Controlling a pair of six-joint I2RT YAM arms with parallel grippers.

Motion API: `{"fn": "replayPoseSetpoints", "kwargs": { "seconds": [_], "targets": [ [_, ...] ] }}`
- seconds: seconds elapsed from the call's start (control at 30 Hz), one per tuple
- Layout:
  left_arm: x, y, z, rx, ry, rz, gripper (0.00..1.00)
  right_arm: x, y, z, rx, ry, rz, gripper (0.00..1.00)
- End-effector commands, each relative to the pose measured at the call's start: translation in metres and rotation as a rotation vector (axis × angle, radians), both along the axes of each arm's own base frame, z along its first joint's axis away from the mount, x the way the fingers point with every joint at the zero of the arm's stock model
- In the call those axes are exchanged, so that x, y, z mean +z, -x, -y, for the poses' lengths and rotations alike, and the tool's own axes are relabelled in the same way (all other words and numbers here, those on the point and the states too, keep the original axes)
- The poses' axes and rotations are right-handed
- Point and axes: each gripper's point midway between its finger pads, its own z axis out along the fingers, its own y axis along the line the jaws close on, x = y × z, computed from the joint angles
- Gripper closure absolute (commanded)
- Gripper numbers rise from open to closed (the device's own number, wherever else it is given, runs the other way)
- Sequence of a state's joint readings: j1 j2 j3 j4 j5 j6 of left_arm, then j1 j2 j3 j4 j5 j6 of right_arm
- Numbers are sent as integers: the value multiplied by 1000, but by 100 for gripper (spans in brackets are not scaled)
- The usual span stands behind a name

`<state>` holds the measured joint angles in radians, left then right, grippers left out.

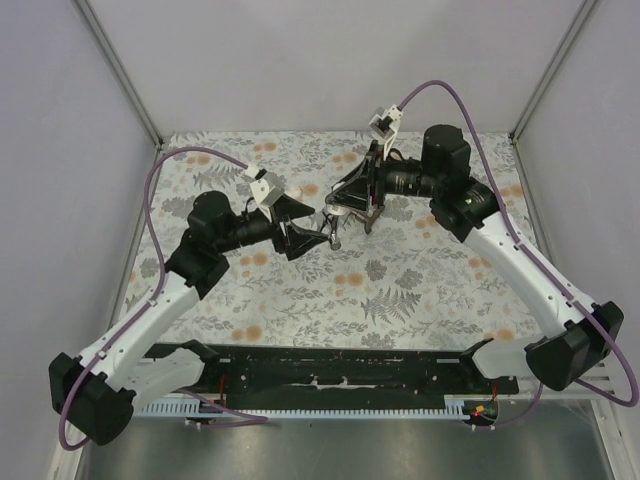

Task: Install the water faucets

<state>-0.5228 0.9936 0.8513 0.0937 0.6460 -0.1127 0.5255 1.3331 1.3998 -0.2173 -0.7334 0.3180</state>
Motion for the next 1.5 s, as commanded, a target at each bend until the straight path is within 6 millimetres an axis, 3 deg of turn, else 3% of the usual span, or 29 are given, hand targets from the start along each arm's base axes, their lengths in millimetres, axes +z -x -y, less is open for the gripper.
{"fn": "replayPoseSetpoints", "kwargs": {
  "seconds": [0.0,0.3,0.53,0.67,0.87,1.27,1.37,1.47],
  "targets": [
    [40,24,13,-207,94,50,20,47,38,-11,284,-128,157,100],
    [41,37,19,-340,111,50,17,62,68,-11,483,-186,248,100],
    [63,43,24,-397,216,26,17,63,84,-13,581,-193,266,100],
    [72,53,24,-459,256,10,20,61,86,-14,600,-190,267,100],
    [70,63,25,-541,267,-77,33,63,89,-15,614,-192,280,100],
    [58,82,31,-628,253,-159,28,66,91,-21,611,-199,294,100],
    [58,82,32,-626,257,-167,38,65,88,-22,600,-195,290,100],
    [57,79,33,-603,248,-178,66,59,81,-23,556,-164,291,100]
  ]
}}
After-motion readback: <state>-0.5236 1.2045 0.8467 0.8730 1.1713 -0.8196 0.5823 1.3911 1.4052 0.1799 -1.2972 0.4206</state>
